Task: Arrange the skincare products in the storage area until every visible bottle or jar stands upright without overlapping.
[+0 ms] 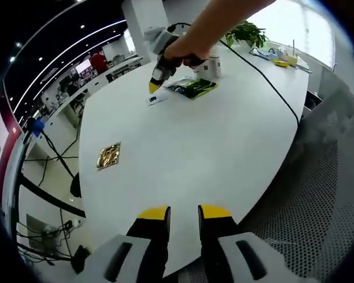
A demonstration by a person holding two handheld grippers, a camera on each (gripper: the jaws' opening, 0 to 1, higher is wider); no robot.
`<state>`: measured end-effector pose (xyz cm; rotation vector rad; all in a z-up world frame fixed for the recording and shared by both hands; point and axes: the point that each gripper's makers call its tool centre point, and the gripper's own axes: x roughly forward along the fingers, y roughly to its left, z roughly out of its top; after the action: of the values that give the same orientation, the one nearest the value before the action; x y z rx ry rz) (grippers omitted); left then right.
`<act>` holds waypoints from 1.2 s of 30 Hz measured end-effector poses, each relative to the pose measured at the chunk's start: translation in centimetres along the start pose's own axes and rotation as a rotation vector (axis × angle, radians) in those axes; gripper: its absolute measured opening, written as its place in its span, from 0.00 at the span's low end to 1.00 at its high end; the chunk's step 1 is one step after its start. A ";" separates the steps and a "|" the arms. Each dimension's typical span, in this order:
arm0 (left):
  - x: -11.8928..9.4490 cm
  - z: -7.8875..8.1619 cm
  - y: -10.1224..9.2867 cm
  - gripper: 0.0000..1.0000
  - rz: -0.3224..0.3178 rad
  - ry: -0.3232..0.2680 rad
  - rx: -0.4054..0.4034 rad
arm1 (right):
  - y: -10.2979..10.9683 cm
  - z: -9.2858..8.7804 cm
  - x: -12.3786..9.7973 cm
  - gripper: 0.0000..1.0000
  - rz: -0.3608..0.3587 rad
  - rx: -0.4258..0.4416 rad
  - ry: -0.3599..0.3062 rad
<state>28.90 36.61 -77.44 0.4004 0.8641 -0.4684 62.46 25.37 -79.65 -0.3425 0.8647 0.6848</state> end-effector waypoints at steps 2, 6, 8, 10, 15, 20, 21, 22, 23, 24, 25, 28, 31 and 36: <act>0.0 0.0 0.1 0.20 0.001 0.002 -0.001 | 0.9 -0.2 0.1 0.20 0.026 -0.026 0.037; 0.0 -0.1 0.1 0.20 0.005 0.006 -0.003 | 0.5 -0.7 0.9 0.22 0.047 -0.059 0.118; 0.0 -0.1 0.1 0.20 0.005 0.006 0.002 | 1.3 -1.6 0.7 0.25 0.081 -0.093 0.148; 0.0 -0.1 0.2 0.20 0.007 0.007 0.000 | 1.1 -1.2 0.6 0.24 0.086 -0.099 0.126; -0.1 -0.2 0.2 0.20 0.008 0.010 0.005 | 0.9 -1.8 0.0 0.21 0.147 -0.153 0.163; -0.1 -0.2 0.2 0.19 0.010 0.011 0.004 | 0.6 -2.2 0.1 0.20 0.200 -0.235 0.199; -0.1 -0.2 0.2 0.19 0.010 0.012 0.004 | 0.3 -2.1 0.4 0.20 0.208 -0.246 0.203; -0.1 -0.2 0.2 0.19 0.010 0.013 0.005 | 0.1 -2.1 0.5 0.20 0.213 -0.263 0.207; 0.0 -0.3 0.2 0.19 0.010 0.015 0.006 | 0.2 -2.2 0.4 0.20 0.214 -0.273 0.215; 0.0 -0.3 0.2 0.19 0.010 0.017 0.006 | 0.3 -2.1 0.4 0.20 0.216 -0.279 0.222; 0.0 -0.3 0.1 0.19 0.009 0.018 0.005 | 0.8 -2.1 0.2 0.20 0.212 -0.277 0.228; 0.0 -0.4 0.2 0.19 0.010 0.021 0.004 | 0.7 -1.3 -0.3 0.21 0.187 -0.253 0.194; 0.0 -0.4 0.1 0.19 0.010 0.023 0.002 | 1.0 1.0 -0.4 0.22 0.189 -0.203 0.113; 0.1 -0.5 0.0 0.19 0.007 0.026 0.006 | 5.3 3.4 -0.3 0.30 0.250 -0.223 0.063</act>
<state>28.65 36.84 -77.76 0.4159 0.8859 -0.4608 60.69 30.96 -77.38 -0.4621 0.9020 1.0105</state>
